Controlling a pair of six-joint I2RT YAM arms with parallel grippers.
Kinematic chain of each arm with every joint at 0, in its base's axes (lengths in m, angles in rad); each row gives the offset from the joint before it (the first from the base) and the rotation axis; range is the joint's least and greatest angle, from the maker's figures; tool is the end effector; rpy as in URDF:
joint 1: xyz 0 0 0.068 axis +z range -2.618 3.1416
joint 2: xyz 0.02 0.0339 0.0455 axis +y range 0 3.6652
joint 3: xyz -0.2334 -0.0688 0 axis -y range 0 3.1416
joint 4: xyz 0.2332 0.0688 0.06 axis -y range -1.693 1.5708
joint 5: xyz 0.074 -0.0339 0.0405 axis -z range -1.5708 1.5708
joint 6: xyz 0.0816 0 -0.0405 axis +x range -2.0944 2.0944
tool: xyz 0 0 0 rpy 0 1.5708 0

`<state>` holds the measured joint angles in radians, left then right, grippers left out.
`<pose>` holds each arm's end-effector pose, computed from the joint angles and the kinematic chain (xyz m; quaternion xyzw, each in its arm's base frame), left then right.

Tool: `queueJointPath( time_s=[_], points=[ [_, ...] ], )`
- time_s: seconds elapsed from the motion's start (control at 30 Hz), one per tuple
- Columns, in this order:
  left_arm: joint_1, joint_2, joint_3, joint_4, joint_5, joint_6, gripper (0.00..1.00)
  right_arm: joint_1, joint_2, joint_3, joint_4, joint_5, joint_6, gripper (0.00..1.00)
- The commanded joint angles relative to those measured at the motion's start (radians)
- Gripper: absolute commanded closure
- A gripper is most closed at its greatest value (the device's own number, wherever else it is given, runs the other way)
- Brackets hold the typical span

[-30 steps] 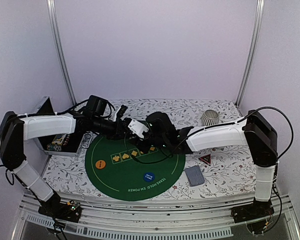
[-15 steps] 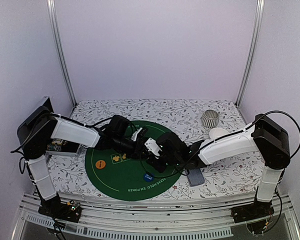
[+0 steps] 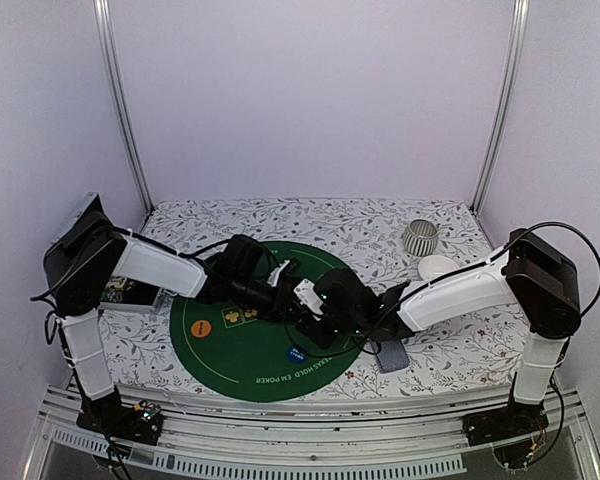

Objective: Distribute texas hold em gaming equipment
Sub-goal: Pass from the left arm to the right

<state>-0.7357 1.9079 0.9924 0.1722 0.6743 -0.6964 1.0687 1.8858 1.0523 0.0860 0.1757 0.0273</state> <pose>0.2537 -0.2984 0.0922 0.1499 0.8613 -0.4775 0.0874 0.2082 0.3496 0.0982 -0.4237 0.8094 0.1390 0.3821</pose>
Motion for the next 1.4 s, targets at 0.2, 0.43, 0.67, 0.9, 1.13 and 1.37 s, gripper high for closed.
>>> queueJointPath(
  time_s=[0.2,0.43,0.67,0.9,1.13,1.37],
  points=[
    [0.002,0.156,0.037,-0.068,-0.113,0.182,0.97,-0.033,-0.037,-0.005,-0.179,0.001,0.113,0.95],
    [0.003,0.211,0.068,-0.085,-0.127,0.201,0.82,-0.044,0.010,0.012,-0.240,-0.037,0.104,0.94],
    [0.005,0.203,0.085,-0.091,-0.135,0.226,0.62,-0.070,0.068,0.053,-0.317,-0.082,0.107,0.94],
    [0.010,0.178,0.106,-0.088,-0.134,0.232,0.49,-0.071,0.099,0.083,-0.368,-0.072,0.103,0.95],
    [0.024,0.143,0.117,-0.108,-0.132,0.250,0.38,-0.070,0.111,0.097,-0.425,-0.035,0.099,0.95],
    [0.033,0.111,0.121,-0.117,-0.054,0.288,0.40,-0.070,0.120,0.091,-0.437,-0.037,0.096,0.96]
  ],
)
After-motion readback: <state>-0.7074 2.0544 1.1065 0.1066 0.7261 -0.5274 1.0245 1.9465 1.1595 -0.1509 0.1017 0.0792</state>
